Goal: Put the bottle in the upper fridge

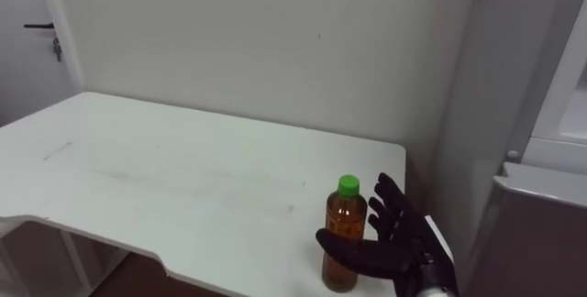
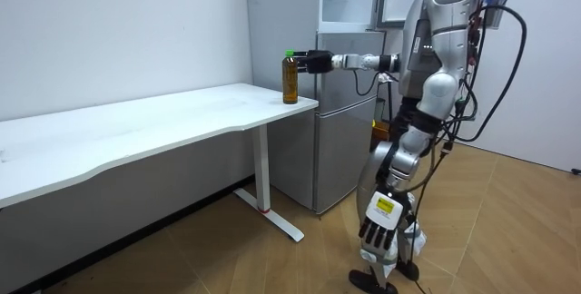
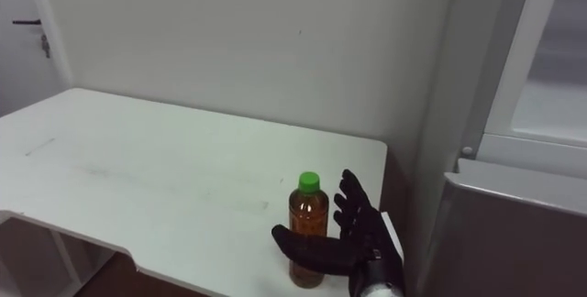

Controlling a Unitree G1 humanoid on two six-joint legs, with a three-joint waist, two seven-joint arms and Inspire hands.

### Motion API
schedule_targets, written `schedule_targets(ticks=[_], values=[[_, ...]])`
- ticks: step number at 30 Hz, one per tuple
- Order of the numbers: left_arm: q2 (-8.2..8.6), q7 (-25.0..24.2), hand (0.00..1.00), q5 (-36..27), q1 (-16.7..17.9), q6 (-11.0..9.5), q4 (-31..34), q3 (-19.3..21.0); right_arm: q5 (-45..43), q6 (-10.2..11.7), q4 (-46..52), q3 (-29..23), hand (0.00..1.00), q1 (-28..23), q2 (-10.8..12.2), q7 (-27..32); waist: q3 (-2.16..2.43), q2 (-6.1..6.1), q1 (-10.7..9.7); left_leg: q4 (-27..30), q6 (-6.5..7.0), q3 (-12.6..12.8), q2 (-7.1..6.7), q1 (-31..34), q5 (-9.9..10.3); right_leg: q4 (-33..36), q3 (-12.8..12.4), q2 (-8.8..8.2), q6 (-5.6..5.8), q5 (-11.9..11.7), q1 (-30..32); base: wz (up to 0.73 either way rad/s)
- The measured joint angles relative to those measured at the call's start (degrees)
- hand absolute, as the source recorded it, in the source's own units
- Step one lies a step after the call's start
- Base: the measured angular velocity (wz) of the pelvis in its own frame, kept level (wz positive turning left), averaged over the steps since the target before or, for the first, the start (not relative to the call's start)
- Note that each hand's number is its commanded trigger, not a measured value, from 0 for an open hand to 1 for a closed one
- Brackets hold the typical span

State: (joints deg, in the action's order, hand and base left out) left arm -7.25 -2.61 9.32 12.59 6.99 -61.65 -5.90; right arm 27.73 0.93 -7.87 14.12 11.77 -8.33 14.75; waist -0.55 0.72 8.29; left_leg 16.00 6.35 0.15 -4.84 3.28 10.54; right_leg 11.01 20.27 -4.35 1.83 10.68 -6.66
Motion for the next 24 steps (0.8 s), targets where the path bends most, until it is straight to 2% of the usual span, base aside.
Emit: schedule_targets(ticks=[4, 10, 17, 24], values=[[0.0, 0.0, 0.0, -0.1, 1.0, 0.2, 0.4, 0.0, -0.9, -1.2, 0.0, 0.0, 0.0, 0.7, 0.3, 2.0, -0.07, 0.23, 0.1, 0.4, -0.01, -0.7, -0.06, 0.1, 0.0, 0.1, 0.5, 0.05, 0.01, 0.0, -0.3, 0.1], [-0.04, -0.2, 0.0, -0.4, 2.6, 1.1, 0.8, 0.1, -1.4, -1.6, -0.9, 0.0, 0.0, 1.8, 1.4, 5.8, -0.16, 0.54, 0.4, 0.8, -0.03, -1.3, -0.23, 0.6, 0.0, 0.2, 1.5, 0.01, 0.0, 0.0, -0.2, 0.04], [0.0, -0.3, 0.0, -0.3, 2.8, 1.7, 1.9, 0.0, -3.1, -1.8, -2.4, -0.2, 0.0, 2.0, 1.3, 7.8, -0.05, 0.82, 0.9, 1.6, 0.15, -3.1, -0.88, 3.1, -0.7, 1.2, 2.4, -0.41, 0.19, 0.1, 1.8, 0.15], [-0.14, 0.0, 0.0, -2.0, 2.9, 1.6, 6.6, 0.0, -4.1, -2.3, -7.9, -1.9, 0.0, 6.0, 1.2, 11.3, -0.42, 1.08, 1.7, 3.3, 0.3, -4.0, -1.11, 5.7, -1.0, 3.7, 3.9, -1.04, 0.27, 0.2, 4.7, 0.09]])
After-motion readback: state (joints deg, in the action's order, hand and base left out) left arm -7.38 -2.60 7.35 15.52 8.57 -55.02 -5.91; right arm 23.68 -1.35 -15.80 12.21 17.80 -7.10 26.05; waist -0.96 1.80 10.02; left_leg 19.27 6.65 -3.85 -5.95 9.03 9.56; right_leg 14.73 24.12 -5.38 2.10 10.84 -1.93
